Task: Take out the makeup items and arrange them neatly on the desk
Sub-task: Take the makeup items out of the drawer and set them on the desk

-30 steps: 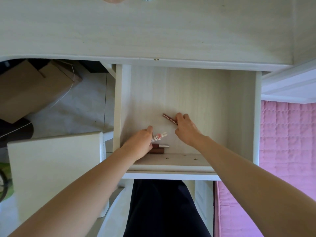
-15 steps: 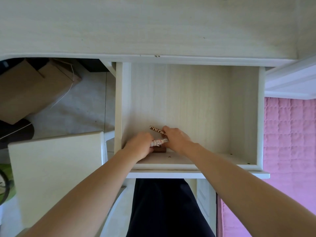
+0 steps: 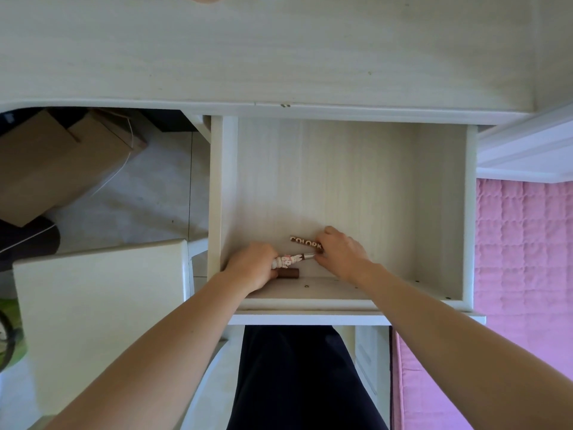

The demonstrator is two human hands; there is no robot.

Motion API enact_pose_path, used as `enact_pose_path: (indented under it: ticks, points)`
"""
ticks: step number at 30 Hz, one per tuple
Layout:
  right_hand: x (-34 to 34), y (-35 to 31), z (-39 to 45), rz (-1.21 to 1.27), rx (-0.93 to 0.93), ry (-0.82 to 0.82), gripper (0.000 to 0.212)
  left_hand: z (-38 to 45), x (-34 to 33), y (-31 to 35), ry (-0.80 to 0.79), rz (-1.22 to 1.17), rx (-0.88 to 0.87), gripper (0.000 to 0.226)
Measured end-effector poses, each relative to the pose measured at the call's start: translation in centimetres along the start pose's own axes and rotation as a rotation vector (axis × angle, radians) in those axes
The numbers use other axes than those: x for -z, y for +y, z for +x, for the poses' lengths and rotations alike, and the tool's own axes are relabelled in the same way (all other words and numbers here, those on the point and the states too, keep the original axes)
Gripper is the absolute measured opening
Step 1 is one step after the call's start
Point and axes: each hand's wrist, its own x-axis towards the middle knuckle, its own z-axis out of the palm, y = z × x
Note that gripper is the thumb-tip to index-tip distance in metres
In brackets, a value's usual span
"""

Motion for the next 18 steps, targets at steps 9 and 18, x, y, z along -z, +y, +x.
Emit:
enact_pose_path:
  ticks: [9,18]
  points:
    - [0.3,-0.7,-0.7,-0.077,0.090,0.086,0.038,0.2,-0.2,0.4,0.025,0.037,-0.006,0.012]
    - [-1.0,-1.9,1.2,-0.097,0.221,0.082,0.025,0.6,-0.7,0.2,0.050,0.210,-0.088,0.015]
